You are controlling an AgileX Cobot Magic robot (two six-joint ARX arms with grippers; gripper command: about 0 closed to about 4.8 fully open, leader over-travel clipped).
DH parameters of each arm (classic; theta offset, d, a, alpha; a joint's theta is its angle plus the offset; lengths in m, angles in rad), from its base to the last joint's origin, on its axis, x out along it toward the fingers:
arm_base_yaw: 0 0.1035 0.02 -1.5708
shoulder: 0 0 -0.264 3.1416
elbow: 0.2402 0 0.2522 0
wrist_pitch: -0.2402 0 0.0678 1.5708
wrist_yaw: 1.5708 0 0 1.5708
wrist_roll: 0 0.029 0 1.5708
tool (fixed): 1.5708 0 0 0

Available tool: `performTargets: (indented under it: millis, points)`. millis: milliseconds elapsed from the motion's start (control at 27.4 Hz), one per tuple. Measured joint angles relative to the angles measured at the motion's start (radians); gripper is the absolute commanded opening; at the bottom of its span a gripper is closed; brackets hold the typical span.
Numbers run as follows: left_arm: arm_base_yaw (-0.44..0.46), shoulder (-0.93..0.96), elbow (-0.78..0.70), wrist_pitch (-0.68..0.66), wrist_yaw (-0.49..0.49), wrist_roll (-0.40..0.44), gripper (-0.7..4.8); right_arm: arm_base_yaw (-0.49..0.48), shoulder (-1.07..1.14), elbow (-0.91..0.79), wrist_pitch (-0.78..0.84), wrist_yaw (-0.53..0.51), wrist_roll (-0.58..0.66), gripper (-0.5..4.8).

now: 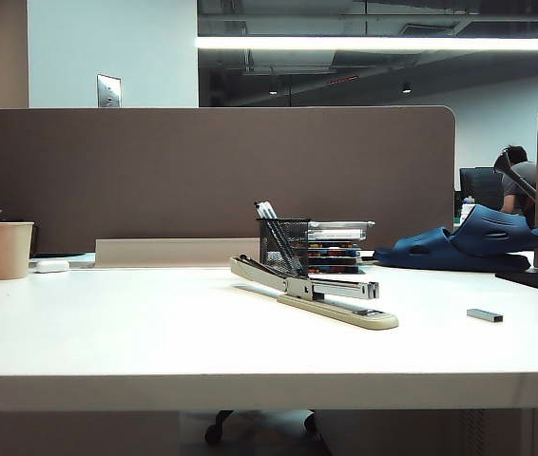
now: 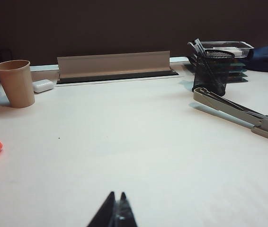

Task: Pick up a set of staples and put them into the open stapler.

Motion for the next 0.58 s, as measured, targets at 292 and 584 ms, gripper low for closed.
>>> performTargets:
  millis: [292,584]
  points:
    - [0.0,0.0,0.0,0.0,0.095,-0.002,-0.06,0.0,0.0,0.0,0.056,-0.001,0.0,-0.06]
    - [0.0,0.0,0.0,0.0,0.29,-0.004,-0.06,0.0,0.0,0.065,0.009,-0.001,0.003,-0.06]
